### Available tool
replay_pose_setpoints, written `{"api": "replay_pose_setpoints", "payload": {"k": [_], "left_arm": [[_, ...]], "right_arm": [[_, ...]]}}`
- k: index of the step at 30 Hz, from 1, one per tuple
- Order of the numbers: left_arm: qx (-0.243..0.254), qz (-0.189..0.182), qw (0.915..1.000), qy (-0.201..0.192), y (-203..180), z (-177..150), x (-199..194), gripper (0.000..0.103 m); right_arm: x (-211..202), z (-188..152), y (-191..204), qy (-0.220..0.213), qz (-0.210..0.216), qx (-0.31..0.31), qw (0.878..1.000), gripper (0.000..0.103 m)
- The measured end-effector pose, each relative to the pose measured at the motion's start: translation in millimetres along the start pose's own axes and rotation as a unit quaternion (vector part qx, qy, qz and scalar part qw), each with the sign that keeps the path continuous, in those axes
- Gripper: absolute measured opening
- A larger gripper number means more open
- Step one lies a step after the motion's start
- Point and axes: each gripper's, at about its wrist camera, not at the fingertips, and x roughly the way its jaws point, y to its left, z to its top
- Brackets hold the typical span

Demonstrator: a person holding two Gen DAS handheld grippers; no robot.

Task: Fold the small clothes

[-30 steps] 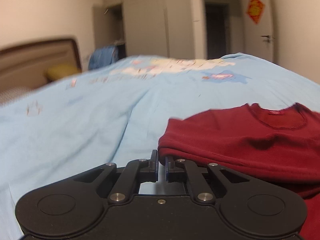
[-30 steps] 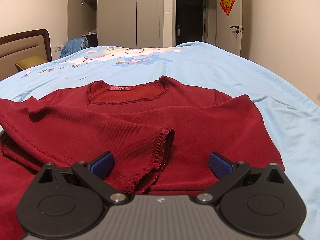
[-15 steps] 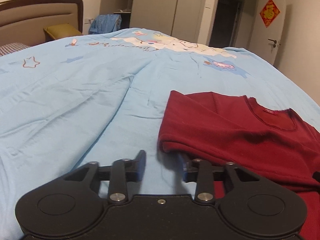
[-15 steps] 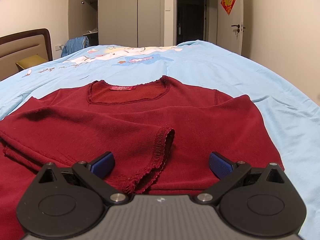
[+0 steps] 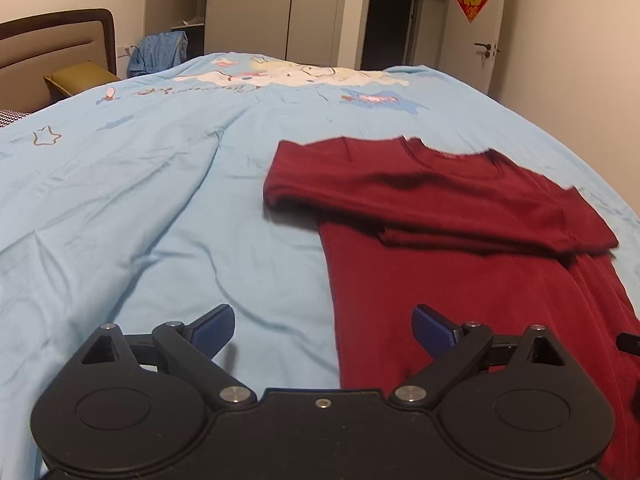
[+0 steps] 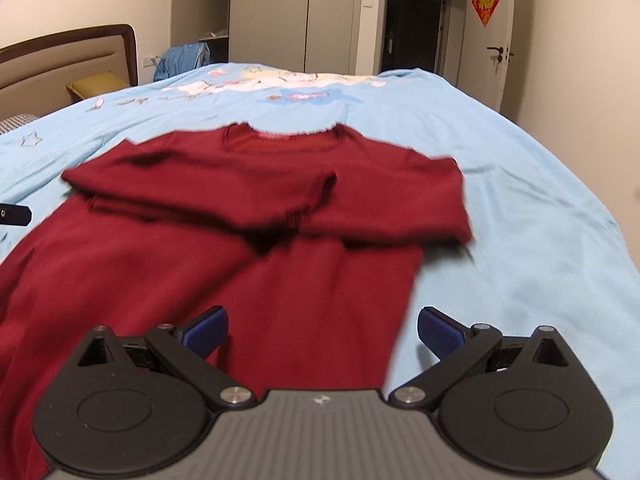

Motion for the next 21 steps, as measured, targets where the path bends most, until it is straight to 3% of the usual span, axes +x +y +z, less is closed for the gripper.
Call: {"api": "replay_pose_setpoints", "payload": {"k": [5,10,13,15,21], "left_arm": [[-0.032,-0.022,0.9989,0.026,5,-32,-24,0.099],[-0.050,-0.028,0.9972,0.047,8,-61,-47,0.098],[-0.066,-0.042,0.9954,0.056,8,-69,-57,0.091],[-0.072,-0.052,0.9943,0.059,9,-73,-61,0.080],[-0.092,-0.068,0.9904,0.078,8,-77,-65,0.056]], "right_arm": [[-39,-38,-9,0.018,-0.005,0.022,1.000,0.103],[-75,-62,-15,0.014,0.016,0.067,0.998,0.103],[-90,-69,-18,0.008,0.031,0.093,0.995,0.103],[-96,-72,-17,0.007,0.039,0.100,0.994,0.099],[-105,-80,-9,0.011,0.058,0.109,0.992,0.068]]}}
